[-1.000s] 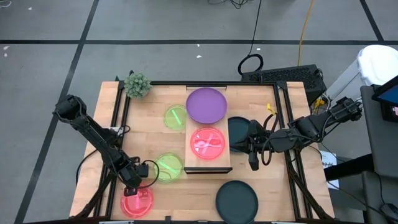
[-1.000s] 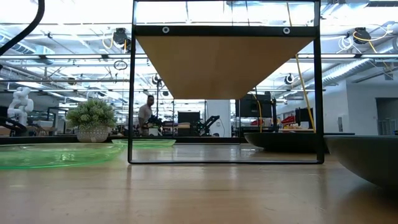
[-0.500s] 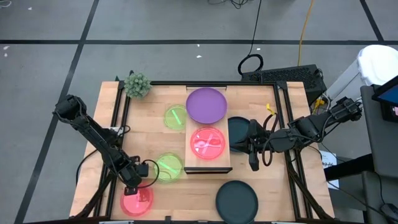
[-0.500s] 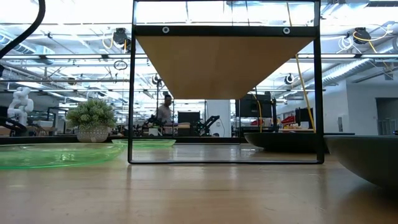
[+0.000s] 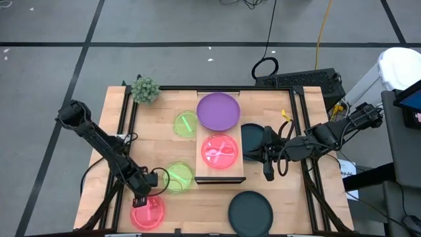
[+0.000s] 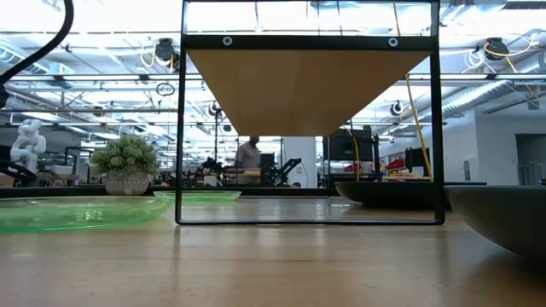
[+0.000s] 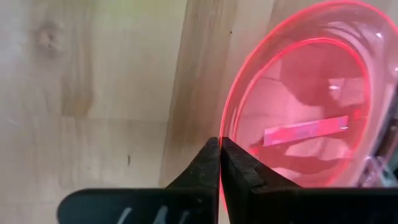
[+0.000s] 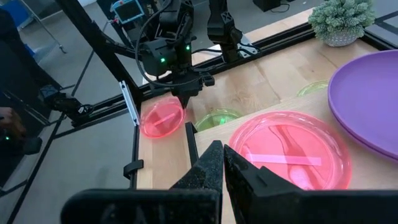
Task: Place and stack plates onto a shelf
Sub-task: Stack the pink plate on top of the other pink plate on the shelf
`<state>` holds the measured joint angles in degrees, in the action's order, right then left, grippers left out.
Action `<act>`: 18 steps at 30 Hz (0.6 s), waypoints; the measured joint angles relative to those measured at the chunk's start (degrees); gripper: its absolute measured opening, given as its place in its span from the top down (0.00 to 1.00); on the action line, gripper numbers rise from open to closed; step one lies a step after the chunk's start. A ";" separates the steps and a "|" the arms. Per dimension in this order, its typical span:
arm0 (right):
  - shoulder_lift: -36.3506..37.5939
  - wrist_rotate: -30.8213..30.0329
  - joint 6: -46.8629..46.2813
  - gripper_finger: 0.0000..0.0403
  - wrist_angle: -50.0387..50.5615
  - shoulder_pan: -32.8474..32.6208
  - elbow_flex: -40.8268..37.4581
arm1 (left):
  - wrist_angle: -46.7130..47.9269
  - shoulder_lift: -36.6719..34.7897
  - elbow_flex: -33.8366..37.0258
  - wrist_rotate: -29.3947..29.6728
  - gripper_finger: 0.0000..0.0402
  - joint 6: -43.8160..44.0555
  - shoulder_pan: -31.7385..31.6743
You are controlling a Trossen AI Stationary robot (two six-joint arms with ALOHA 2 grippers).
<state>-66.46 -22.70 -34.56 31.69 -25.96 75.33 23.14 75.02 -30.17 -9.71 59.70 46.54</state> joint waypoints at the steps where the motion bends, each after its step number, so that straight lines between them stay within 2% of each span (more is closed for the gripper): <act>1: 0.00 0.00 0.20 1.00 0.03 0.00 0.00 | 0.01 -0.34 -0.03 -0.39 0.99 0.71 -0.09; 16: 0.00 0.04 0.98 1.00 1.58 0.00 0.00 | 0.82 -11.62 -3.54 -0.23 0.99 7.28 -3.12; 18: 0.00 0.04 1.00 1.00 1.56 0.00 0.00 | 0.58 -13.67 -4.13 1.29 0.99 8.00 -3.61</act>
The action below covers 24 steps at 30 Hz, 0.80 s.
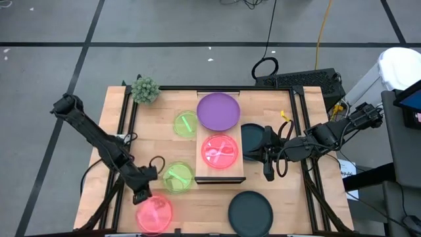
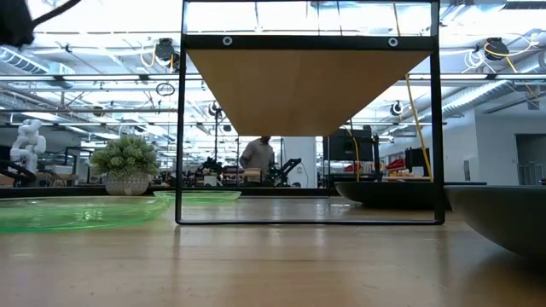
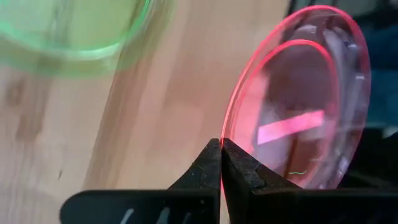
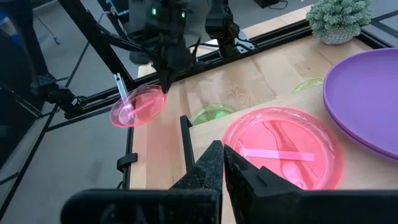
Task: Place and stack plates onto a shelf
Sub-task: Stack the pink plate on top of the other pink plate on the shelf
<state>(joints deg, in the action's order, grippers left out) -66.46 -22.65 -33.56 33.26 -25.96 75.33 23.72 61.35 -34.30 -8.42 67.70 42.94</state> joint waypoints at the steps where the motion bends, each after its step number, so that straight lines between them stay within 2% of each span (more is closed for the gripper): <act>1: 0.00 0.02 -0.02 1.00 0.02 0.00 0.00 | -0.08 -1.25 -0.29 1.20 0.99 0.20 -0.16; 11: 0.00 0.04 0.46 1.00 0.00 0.00 0.00 | -1.14 -11.07 -2.15 17.48 0.99 7.06 -3.61; 16: 0.00 0.04 1.45 1.00 0.01 0.00 0.00 | -7.97 -12.05 -2.27 24.88 0.99 6.68 -6.28; 24: 0.00 0.22 1.46 1.00 0.00 0.00 0.00 | -19.71 -11.48 -2.27 32.62 0.99 1.31 -12.71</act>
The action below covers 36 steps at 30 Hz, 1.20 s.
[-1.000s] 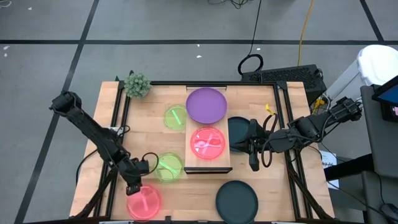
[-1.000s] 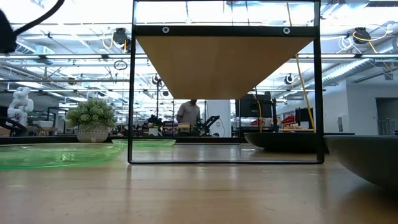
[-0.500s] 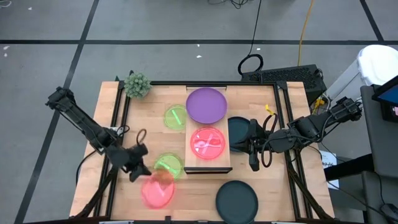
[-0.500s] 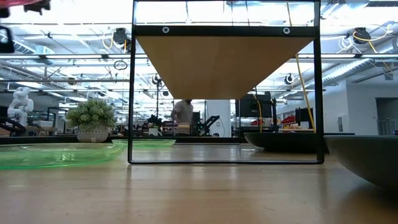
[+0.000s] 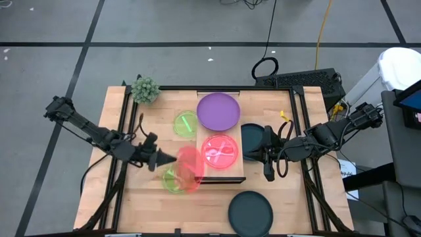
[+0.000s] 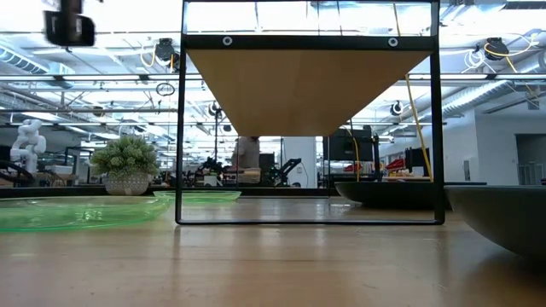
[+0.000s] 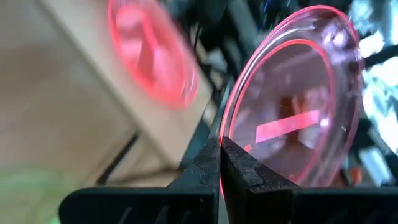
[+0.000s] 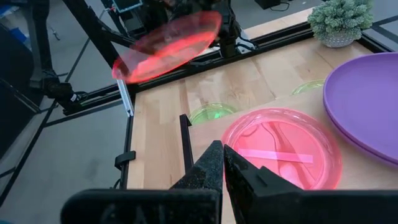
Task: Place and stack plates onto a shelf
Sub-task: Stack the pink plate on top of the other pink plate on the shelf
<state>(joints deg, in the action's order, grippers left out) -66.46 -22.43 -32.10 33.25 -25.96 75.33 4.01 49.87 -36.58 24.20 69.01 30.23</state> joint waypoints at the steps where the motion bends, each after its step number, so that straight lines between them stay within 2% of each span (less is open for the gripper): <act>1: 0.00 0.01 0.00 1.00 -0.01 0.00 0.00 | -1.37 0.00 0.00 0.83 0.99 -0.76 -1.00; 6: 0.00 0.02 0.00 1.00 0.00 0.00 0.00 | -10.24 0.00 0.00 4.37 0.99 -5.29 -6.47; 11: 0.00 0.02 0.02 1.00 -0.02 0.00 0.00 | -18.47 0.00 0.00 4.44 0.99 -10.18 -11.99; 15: 0.00 0.02 0.02 1.00 0.00 0.00 0.00 | -20.93 0.00 0.00 4.40 0.99 -11.86 -14.61; 21: 0.00 0.15 -0.13 1.00 -0.02 0.00 0.00 | -19.22 0.18 -2.89 4.32 0.99 -13.44 -16.98; 27: 0.00 0.19 0.34 1.00 0.05 0.00 0.00 | -11.01 3.63 -12.28 1.60 0.99 -19.25 -18.78; 30: 0.00 0.25 1.62 1.00 0.31 0.00 0.00 | -4.78 6.06 -16.94 0.10 0.99 -20.29 -19.61; 36: 0.02 3.51 1.63 1.00 2.03 -0.04 0.00 | 0.23 11.39 -23.58 -0.89 0.99 -20.28 -21.13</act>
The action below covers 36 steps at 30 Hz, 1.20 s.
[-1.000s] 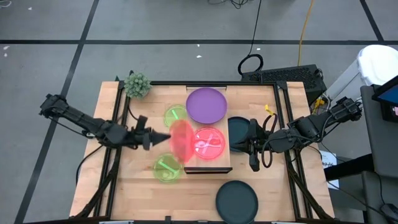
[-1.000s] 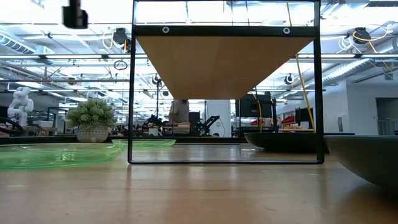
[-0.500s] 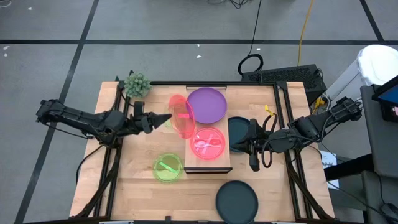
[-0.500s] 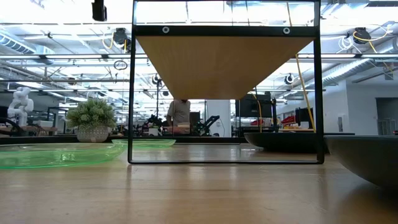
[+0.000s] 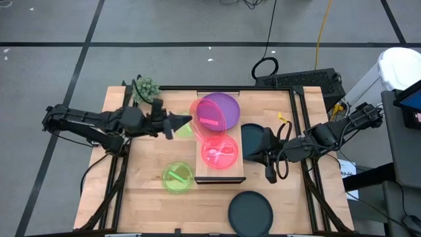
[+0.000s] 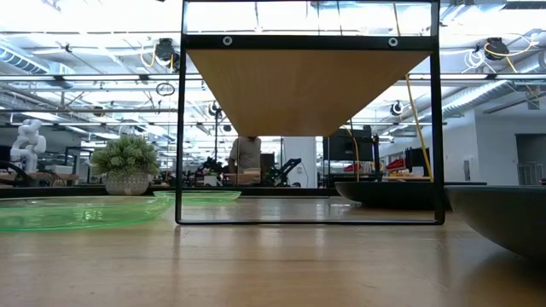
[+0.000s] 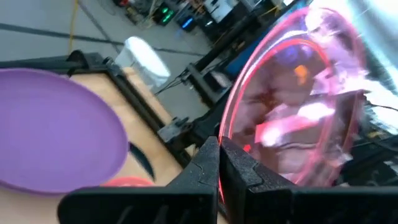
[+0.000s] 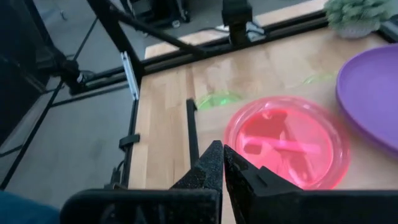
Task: Place and stack plates onto a shelf
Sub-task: Stack the pink plate on top of the other pink plate on the shelf
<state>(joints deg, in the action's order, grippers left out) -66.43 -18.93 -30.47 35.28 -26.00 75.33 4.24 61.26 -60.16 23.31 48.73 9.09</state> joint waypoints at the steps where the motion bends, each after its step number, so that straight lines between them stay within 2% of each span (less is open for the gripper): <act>1: 0.00 0.42 -0.30 1.00 0.52 0.00 0.00 | 0.83 1.03 -0.70 -0.04 0.99 0.24 -0.19; 8: 0.02 1.31 -1.18 1.00 1.98 -0.88 -0.02 | 0.73 7.34 -2.21 0.55 0.99 3.38 0.26; 19: 0.02 1.19 -8.05 1.00 8.39 -4.32 -0.02 | 0.85 14.43 -2.21 0.81 0.99 8.81 1.21; 30: 0.02 1.12 -8.34 1.00 8.31 -4.87 -0.02 | 13.18 16.55 -2.21 0.99 0.99 15.50 1.21; 36: 0.02 1.08 -8.32 1.00 8.30 -4.87 -0.02 | 16.06 17.09 -2.20 0.75 0.99 16.27 1.21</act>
<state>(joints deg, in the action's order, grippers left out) -66.41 -17.85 -38.79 43.58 -30.87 75.31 20.30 78.35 -62.36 24.06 65.00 10.31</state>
